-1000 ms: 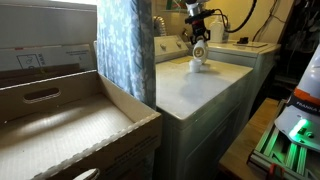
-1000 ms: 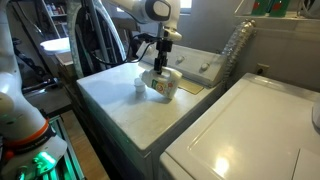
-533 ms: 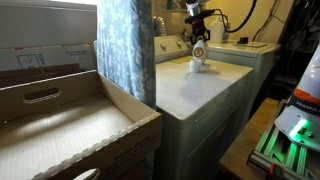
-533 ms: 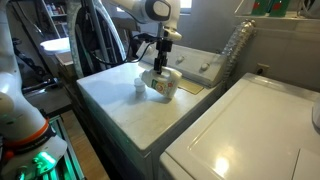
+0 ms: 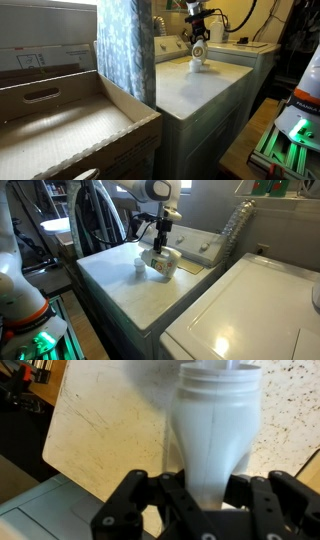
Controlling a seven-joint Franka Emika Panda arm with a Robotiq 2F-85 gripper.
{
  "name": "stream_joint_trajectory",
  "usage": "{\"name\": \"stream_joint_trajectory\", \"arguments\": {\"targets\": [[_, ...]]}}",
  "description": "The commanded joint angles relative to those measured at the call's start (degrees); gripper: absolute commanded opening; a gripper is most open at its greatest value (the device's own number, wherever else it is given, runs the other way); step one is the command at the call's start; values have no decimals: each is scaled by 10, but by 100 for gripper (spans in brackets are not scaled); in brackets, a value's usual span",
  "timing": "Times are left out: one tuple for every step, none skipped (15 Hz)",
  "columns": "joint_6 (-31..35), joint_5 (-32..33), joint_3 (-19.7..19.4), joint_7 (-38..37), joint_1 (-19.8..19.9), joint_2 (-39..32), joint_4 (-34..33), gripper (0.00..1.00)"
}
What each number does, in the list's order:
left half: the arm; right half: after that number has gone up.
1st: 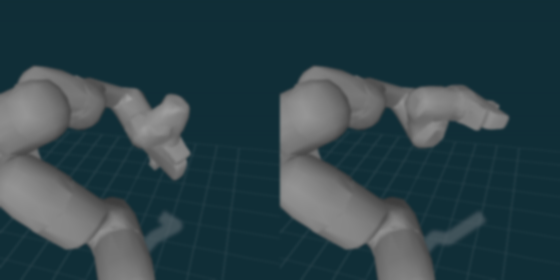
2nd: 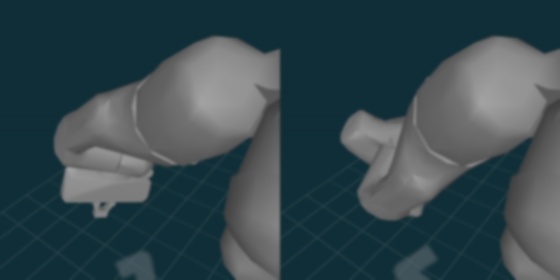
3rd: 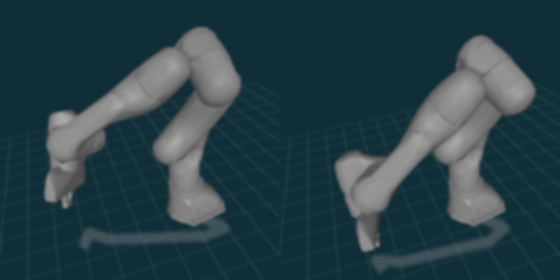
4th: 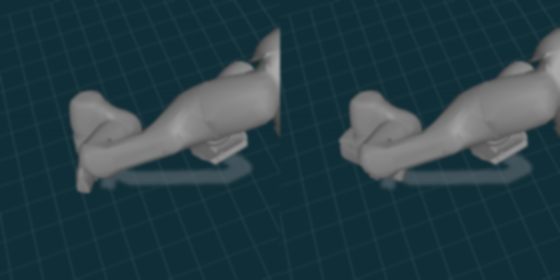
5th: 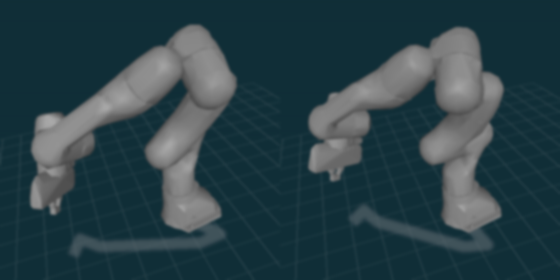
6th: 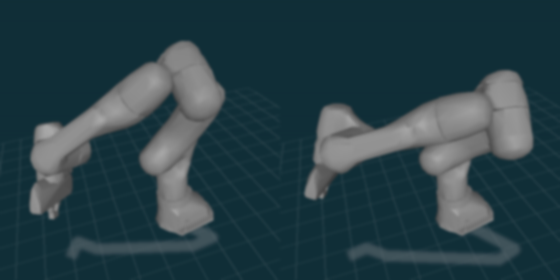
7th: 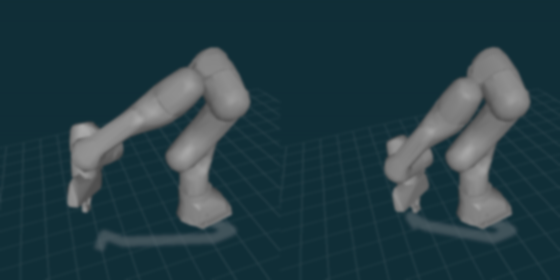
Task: Pour some of contents of the container into the cap
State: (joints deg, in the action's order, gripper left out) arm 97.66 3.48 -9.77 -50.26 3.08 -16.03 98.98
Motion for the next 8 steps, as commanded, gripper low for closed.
{"name": "stream_joint_trajectory", "arguments": {"targets": [[-13, -28, 3, 16, 14, 25, 7, 0], [-14, -33, 2, 17, 16, 26, 7, 0], [-16, -42, 2, 21, 19, 25, 6, 0], [-18, -47, 1, 23, 21, 25, 6, 0], [-22, -52, 1, 25, 23, 24, 5, 0], [-26, -59, 1, 29, 26, 23, 3, 0], [-28, -66, 0, 32, 28, 23, 2, 0], [-29, -72, 0, 34, 31, 22, 1, 0]]}}
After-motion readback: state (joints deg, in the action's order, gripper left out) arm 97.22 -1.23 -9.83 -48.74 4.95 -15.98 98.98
